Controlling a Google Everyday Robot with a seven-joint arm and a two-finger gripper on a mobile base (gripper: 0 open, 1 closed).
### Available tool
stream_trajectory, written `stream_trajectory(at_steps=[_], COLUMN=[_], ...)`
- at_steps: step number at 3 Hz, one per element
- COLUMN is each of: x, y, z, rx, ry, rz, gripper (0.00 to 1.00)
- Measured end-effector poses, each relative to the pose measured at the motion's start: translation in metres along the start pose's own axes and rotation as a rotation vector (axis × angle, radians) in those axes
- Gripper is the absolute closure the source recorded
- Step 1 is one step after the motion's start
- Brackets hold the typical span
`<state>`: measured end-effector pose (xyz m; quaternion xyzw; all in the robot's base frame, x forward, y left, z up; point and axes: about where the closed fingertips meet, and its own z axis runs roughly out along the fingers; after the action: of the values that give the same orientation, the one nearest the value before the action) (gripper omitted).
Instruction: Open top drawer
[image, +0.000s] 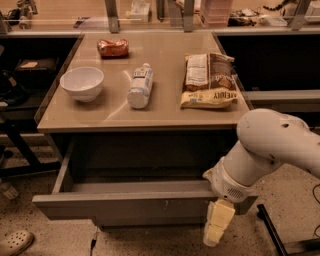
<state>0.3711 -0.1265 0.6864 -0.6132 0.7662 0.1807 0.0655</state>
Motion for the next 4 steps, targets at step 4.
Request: stream_trajectory(at_steps=[4], x=[-0.003], y=[0.012], z=[0.045], rx=[-0.100], ry=[0.065], rz=[-0.014], gripper=[0.00])
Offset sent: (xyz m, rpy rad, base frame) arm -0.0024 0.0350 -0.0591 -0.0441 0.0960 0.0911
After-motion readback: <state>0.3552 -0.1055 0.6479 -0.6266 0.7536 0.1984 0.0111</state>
